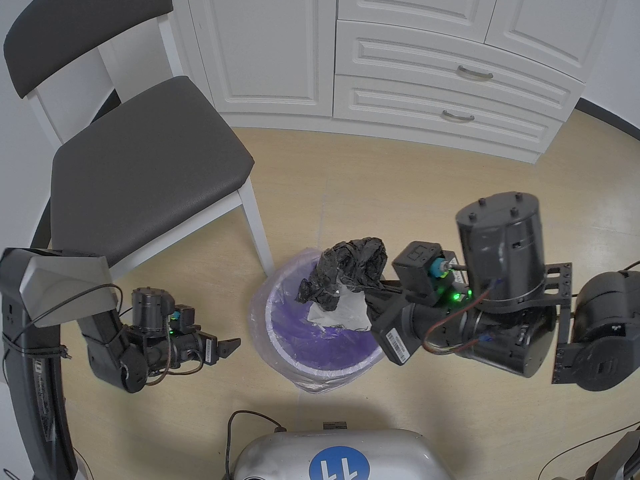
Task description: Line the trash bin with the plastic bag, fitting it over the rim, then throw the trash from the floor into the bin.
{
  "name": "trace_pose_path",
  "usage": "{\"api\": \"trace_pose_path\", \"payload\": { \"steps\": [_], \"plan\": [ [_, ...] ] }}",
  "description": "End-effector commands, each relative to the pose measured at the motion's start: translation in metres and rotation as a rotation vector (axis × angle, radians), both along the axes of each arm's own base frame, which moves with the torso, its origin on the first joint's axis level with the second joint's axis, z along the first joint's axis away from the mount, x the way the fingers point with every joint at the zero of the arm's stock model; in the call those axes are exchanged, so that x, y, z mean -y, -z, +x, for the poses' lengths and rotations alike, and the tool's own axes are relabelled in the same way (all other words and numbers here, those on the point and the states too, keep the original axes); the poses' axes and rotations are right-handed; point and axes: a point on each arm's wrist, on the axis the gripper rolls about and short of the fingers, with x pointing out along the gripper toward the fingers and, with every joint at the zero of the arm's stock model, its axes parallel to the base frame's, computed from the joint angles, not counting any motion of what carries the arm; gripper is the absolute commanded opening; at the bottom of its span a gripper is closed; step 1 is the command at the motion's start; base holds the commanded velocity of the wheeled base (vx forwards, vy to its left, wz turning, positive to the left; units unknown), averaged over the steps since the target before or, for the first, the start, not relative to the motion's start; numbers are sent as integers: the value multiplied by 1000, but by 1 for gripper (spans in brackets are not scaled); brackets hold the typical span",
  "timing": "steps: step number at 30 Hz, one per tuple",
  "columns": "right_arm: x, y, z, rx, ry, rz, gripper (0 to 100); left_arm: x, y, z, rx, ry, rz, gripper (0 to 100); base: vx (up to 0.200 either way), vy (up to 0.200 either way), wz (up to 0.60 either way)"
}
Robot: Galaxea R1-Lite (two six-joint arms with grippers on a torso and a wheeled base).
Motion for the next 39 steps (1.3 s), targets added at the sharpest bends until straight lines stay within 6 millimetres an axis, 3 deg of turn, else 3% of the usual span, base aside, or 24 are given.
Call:
{"api": "trace_pose_path", "payload": {
  "steps": [1,5,12,19,27,39],
  "plan": [
    [-39,40,28,-46,-4,-37,0,-19,-56,-57,135,27,-56,100,0,0,0],
    [-61,57,46,-75,27,56,0,-20,-74,-90,177,71,-79,100,0,0,0],
    [-66,93,67,-132,68,13,0,-25,-105,-122,291,134,-120,100,0,0,0],
    [-71,117,91,-184,125,52,0,-28,-128,-136,392,131,-132,100,0,0,0],
    [-77,134,107,-165,137,94,0,-30,-129,-137,394,122,-130,100,0,0,0],
    [-54,149,127,-190,207,65,0,-34,-130,-139,403,106,-126,100,0,0,0]
  ]
}}
